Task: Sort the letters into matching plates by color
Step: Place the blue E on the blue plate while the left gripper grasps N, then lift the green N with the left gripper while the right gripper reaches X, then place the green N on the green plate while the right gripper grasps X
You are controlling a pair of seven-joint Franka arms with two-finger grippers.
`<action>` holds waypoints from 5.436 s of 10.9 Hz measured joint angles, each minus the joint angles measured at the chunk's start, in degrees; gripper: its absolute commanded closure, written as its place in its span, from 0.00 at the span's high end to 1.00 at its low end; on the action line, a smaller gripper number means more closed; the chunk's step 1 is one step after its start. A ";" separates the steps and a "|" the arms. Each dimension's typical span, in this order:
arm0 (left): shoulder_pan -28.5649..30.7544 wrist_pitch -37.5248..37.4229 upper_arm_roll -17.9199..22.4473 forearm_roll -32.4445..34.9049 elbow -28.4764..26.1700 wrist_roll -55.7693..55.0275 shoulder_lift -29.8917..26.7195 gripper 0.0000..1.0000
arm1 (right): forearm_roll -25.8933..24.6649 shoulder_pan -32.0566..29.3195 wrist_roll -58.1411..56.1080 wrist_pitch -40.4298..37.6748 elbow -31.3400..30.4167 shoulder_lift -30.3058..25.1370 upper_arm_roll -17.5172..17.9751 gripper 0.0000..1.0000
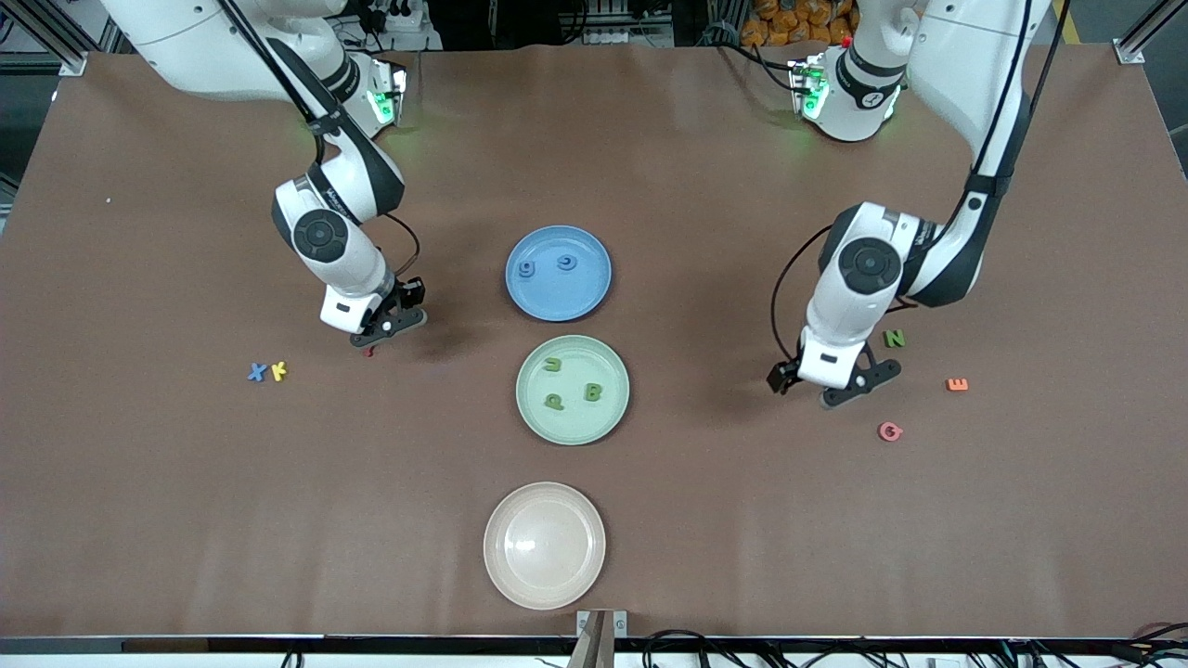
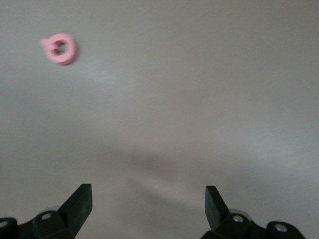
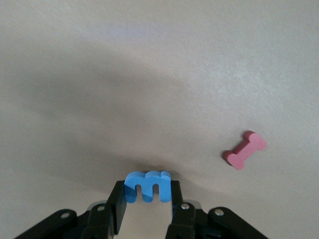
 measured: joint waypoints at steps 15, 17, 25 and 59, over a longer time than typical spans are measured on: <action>18.15 1.04 -0.07 1.50 -12.40 34.16 -1.88 1.00 | 7.05 16.13 38.88 -9.23 11.99 1.68 11.87 0.47; 19.02 1.05 -0.53 1.50 -13.18 34.65 -1.88 1.00 | 7.06 17.72 42.63 -9.22 13.64 3.37 11.87 0.55; 19.70 1.34 -1.08 1.50 -13.76 34.91 -1.48 1.00 | 7.04 16.11 42.66 -11.01 15.65 3.58 11.69 0.56; 13.44 3.88 -15.26 -12.26 5.95 8.99 4.46 0.00 | -0.82 -25.61 -79.45 2.71 9.88 7.66 -3.76 0.73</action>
